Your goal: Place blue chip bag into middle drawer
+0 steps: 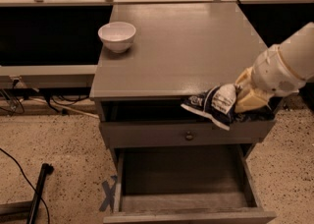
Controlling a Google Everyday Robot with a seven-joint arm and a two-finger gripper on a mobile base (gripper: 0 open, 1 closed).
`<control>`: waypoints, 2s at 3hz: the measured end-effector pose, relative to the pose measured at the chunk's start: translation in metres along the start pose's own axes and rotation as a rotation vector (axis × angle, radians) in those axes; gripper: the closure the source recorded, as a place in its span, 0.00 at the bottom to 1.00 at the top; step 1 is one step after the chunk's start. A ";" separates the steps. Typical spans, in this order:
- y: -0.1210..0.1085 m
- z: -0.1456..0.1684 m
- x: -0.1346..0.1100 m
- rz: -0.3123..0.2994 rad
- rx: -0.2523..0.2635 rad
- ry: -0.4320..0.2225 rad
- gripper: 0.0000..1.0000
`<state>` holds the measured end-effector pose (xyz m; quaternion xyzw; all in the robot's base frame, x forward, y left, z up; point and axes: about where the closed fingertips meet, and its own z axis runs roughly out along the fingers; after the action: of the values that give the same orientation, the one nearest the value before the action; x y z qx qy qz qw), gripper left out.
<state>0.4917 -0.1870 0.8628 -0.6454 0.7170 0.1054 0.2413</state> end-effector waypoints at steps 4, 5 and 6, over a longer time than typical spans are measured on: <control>0.078 0.167 0.162 0.413 -0.167 0.053 0.61; 0.080 0.191 0.176 0.446 -0.192 0.059 0.38; 0.088 0.213 0.187 0.478 -0.210 0.039 0.15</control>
Offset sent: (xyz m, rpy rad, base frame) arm -0.0641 -0.0747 -0.2267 0.0314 0.3517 -0.3320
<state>0.4414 -0.2395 0.5753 -0.4813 0.8387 0.2209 0.1273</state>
